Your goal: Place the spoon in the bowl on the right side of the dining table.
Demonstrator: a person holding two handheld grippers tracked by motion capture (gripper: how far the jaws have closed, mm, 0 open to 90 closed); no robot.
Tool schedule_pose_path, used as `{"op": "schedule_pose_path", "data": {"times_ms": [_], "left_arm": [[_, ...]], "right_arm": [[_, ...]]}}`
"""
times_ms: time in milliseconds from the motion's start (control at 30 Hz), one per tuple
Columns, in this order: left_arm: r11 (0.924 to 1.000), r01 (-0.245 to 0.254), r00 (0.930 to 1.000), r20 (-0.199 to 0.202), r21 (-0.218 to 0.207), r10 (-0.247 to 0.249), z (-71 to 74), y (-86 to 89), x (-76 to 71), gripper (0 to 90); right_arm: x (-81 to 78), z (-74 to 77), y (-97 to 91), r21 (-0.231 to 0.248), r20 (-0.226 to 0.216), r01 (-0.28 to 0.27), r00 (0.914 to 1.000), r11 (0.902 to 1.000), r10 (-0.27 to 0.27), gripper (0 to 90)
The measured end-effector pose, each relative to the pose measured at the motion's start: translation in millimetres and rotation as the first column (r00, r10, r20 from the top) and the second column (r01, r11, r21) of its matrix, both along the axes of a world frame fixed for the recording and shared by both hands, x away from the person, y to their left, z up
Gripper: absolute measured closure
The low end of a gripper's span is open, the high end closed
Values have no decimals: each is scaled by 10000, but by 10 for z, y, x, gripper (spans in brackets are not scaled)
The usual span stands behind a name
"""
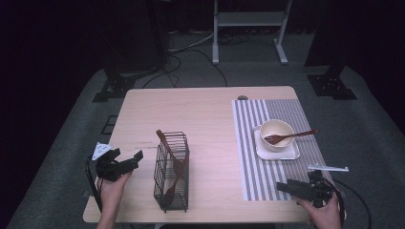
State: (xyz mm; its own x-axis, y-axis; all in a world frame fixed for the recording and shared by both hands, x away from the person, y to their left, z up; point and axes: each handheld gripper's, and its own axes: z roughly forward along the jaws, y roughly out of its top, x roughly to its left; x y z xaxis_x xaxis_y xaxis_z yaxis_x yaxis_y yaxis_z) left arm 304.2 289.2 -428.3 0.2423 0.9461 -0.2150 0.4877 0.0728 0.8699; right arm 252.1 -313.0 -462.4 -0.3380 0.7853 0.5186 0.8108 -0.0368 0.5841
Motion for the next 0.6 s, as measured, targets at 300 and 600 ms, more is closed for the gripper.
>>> {"op": "schedule_pose_path", "data": {"times_ms": [300,600], "left_arm": [[10000,-2,10000,26,-9,2,4,-2,-2,20],[10000,-3,10000,37,-9,3,5,0,-2,20]], "right_arm": [[-81,4,67,-59,148,-159,9998,9999,160,316],[-147,2,144,-175,281,-299,9991,9994,304,317]]}}
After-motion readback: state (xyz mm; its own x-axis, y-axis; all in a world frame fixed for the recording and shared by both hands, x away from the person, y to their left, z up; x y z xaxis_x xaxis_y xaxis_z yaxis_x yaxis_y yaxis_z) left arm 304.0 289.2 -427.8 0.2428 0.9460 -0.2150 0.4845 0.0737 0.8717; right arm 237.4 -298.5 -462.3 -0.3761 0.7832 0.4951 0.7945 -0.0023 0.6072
